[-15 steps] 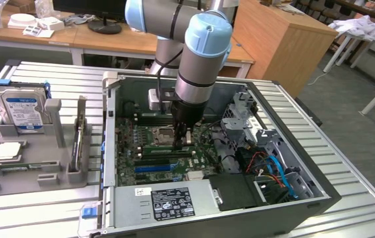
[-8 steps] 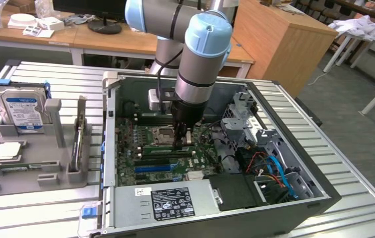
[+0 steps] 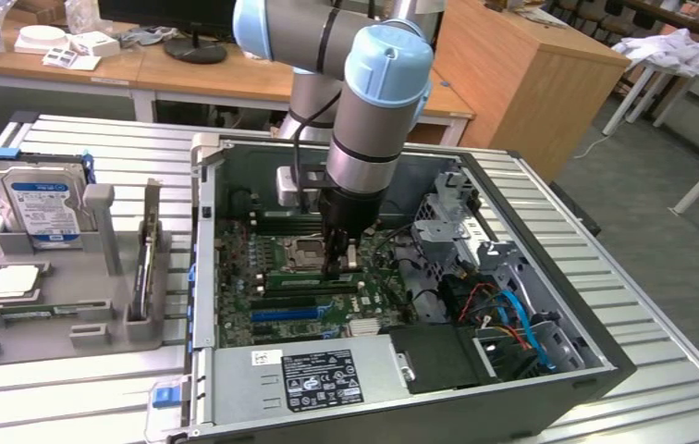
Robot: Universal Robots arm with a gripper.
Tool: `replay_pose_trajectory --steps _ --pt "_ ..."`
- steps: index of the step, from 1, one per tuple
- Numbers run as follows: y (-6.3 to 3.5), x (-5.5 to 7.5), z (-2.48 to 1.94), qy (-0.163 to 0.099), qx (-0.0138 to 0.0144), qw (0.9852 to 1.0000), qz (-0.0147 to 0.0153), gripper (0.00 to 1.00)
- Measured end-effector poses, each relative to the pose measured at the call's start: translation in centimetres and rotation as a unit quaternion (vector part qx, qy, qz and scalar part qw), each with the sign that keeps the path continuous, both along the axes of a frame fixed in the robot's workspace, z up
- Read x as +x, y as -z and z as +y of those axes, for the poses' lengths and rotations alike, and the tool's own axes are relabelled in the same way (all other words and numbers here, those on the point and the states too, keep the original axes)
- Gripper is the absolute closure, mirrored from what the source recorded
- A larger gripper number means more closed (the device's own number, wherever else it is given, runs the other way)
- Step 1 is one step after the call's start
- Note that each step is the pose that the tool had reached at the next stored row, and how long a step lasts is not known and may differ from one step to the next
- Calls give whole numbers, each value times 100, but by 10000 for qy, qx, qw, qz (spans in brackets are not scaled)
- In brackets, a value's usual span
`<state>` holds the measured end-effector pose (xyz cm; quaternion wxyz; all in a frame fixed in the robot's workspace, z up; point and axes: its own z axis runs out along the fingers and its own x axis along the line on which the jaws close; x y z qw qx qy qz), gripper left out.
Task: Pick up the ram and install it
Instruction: 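Insert the ram into the slot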
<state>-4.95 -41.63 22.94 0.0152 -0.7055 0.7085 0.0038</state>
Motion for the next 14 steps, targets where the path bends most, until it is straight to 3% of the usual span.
replay_pose_trajectory --steps 14 --pt "5 0 0 -16 0 10000 0 88"
